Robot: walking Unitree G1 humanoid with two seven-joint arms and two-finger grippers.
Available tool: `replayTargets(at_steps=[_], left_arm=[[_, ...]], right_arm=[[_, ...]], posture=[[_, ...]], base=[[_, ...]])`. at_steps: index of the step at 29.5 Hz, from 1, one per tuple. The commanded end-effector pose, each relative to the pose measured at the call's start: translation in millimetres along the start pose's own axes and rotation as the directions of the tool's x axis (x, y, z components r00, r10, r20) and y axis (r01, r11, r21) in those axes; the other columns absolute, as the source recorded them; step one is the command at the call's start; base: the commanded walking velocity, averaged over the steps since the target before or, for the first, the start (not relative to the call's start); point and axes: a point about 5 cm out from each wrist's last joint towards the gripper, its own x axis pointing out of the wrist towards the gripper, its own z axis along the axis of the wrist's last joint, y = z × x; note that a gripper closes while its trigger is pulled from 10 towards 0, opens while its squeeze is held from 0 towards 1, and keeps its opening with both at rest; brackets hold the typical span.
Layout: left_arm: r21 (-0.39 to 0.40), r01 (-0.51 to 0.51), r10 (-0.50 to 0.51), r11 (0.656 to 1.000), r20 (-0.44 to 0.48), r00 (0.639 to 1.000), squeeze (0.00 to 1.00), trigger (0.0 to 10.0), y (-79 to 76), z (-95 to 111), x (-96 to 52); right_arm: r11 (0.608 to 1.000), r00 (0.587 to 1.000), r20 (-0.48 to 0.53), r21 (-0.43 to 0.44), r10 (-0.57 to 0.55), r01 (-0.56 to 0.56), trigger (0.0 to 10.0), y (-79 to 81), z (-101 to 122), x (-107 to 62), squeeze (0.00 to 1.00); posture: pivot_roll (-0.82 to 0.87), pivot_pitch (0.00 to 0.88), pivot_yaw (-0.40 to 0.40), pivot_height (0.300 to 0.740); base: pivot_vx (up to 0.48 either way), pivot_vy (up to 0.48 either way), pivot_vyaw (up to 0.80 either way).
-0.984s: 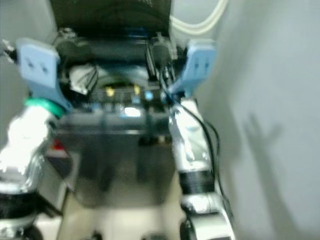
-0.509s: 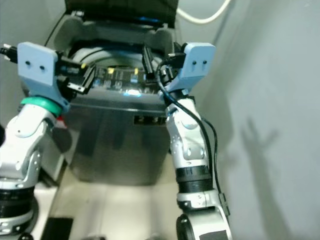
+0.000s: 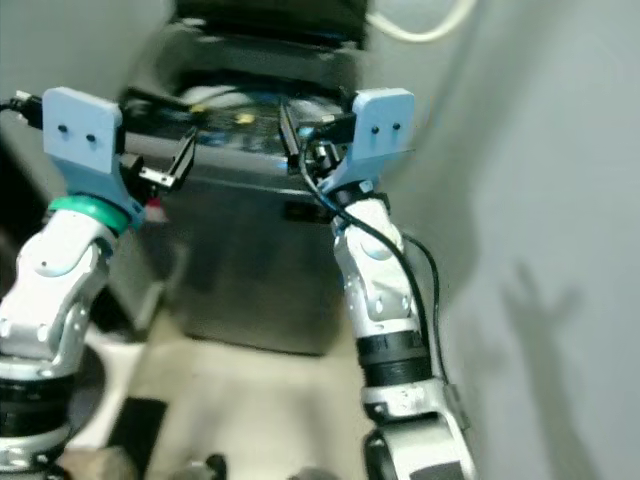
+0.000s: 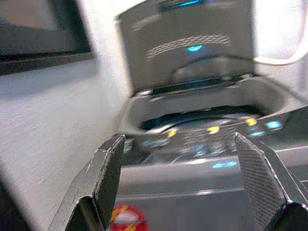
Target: Clothes washing
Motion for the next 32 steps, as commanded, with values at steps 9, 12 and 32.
replayTargets(at_steps=[9,12,32], left_arm=[[0.000,0.041,-0.041,0.999,-0.076,0.996,0.00,10.0,-15.4,-15.0,-4.7],[-0.002,0.043,-0.043,0.999,-0.081,0.996,0.00,10.0,-16.2,-15.9,-5.1],[0.050,0.045,-0.037,0.998,-0.155,0.987,0.00,10.0,-18.3,-26.5,-7.7]], right_arm=[[0.999,0.999,-0.022,-0.019,0.031,-0.032,10.0,3.4,-6.1,-4.4,0.00],[0.999,0.999,-0.025,-0.018,0.035,-0.035,10.0,3.7,-6.7,-4.6,0.00],[0.999,0.999,-0.036,-0.010,0.035,-0.036,10.0,3.8,-10.3,-6.4,0.00]], posture=[[0.07,0.000,-0.027,0.740],[0.07,0.000,-0.026,0.740],[0.07,0.000,-0.019,0.740]], base=[[0.000,0.000,0.79],[0.000,0.000,0.79],[0.000,0.000,0.78]])
